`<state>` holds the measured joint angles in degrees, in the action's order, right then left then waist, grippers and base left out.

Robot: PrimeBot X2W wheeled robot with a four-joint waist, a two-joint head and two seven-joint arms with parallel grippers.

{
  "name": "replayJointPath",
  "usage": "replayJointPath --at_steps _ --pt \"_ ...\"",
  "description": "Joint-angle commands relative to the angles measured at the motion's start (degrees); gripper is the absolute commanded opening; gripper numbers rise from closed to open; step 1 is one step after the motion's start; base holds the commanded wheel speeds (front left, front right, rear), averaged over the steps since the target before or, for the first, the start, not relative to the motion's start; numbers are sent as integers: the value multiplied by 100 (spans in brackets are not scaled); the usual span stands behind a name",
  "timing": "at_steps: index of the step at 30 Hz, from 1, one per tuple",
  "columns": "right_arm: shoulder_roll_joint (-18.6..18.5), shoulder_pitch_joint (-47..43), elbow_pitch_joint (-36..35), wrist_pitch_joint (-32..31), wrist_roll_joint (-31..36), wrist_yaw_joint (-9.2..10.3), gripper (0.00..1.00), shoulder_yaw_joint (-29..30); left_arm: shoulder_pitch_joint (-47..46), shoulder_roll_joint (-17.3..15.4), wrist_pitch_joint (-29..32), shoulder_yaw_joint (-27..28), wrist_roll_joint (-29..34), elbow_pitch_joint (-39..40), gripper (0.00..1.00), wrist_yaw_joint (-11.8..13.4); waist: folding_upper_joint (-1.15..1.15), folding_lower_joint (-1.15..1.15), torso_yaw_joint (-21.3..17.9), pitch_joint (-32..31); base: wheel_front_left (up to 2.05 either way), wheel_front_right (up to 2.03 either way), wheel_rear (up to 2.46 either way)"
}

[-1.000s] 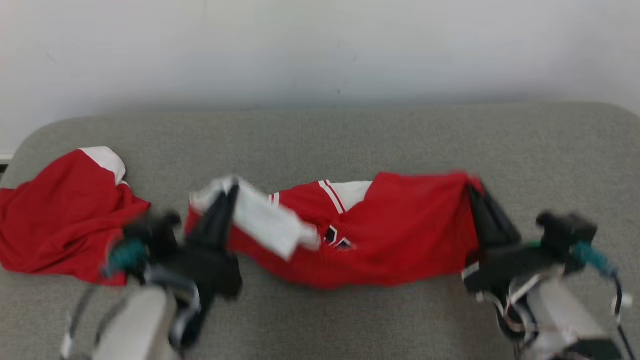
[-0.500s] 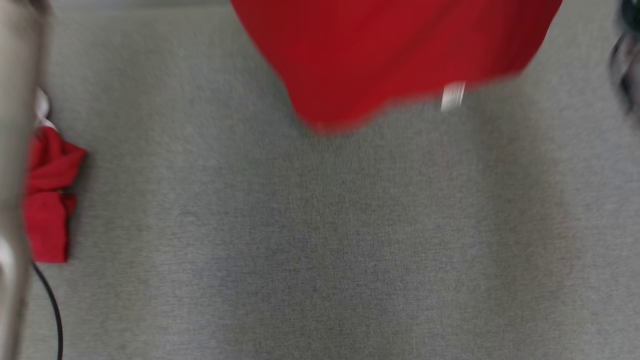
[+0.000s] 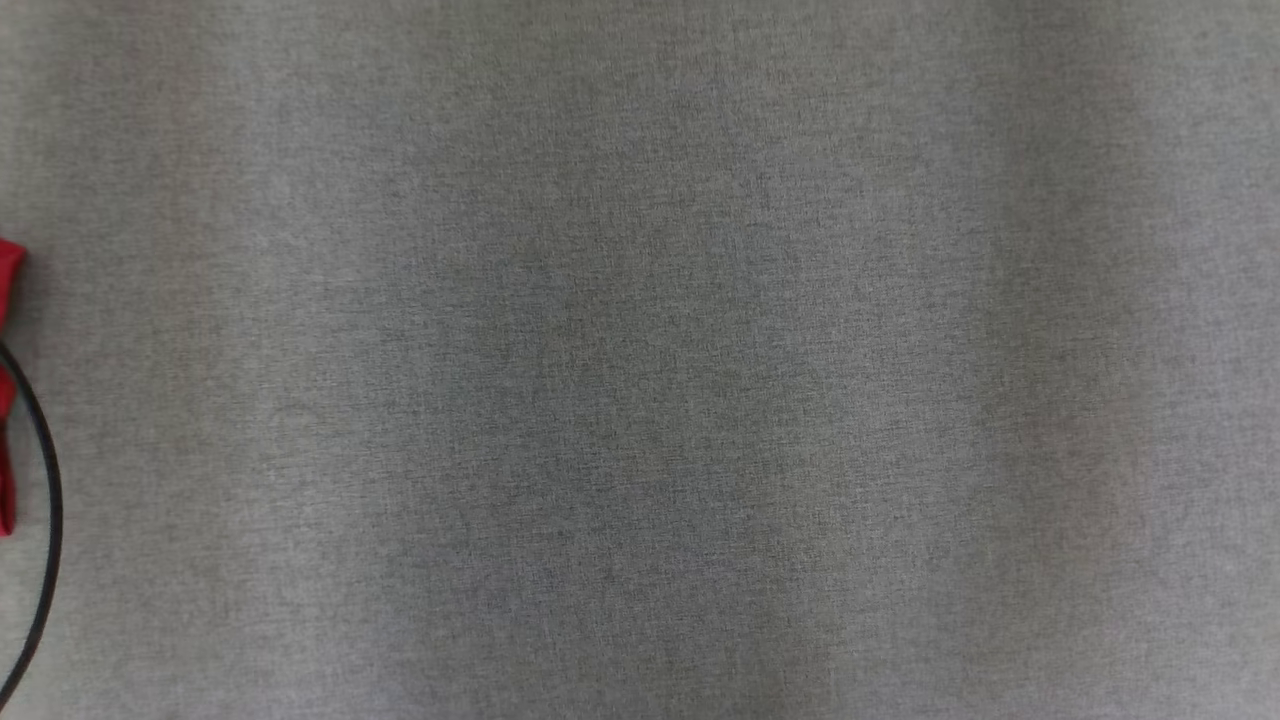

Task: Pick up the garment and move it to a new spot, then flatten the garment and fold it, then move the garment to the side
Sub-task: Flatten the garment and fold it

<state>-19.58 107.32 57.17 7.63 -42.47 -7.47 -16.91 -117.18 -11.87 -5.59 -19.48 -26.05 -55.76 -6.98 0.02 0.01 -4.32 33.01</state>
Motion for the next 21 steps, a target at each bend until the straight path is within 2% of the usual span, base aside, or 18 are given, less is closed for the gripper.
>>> replayJointPath --at_steps 1,10,21 --pt "-11 62 100 50 49 -7 0 -27 -84 6 -86 -2 32 -117 0 17 -2 -1 -14 74 0 0 0" --pt "35 285 444 142 -80 -7 0 -382 -367 90 -348 -331 85 -734 0 -40 -2 -1 -39 273 0 0 0" --pt "-64 384 585 174 -327 -7 0 -795 -529 79 -525 -645 -70 -1037 0 -41 -2 -1 -10 371 0 0 0"
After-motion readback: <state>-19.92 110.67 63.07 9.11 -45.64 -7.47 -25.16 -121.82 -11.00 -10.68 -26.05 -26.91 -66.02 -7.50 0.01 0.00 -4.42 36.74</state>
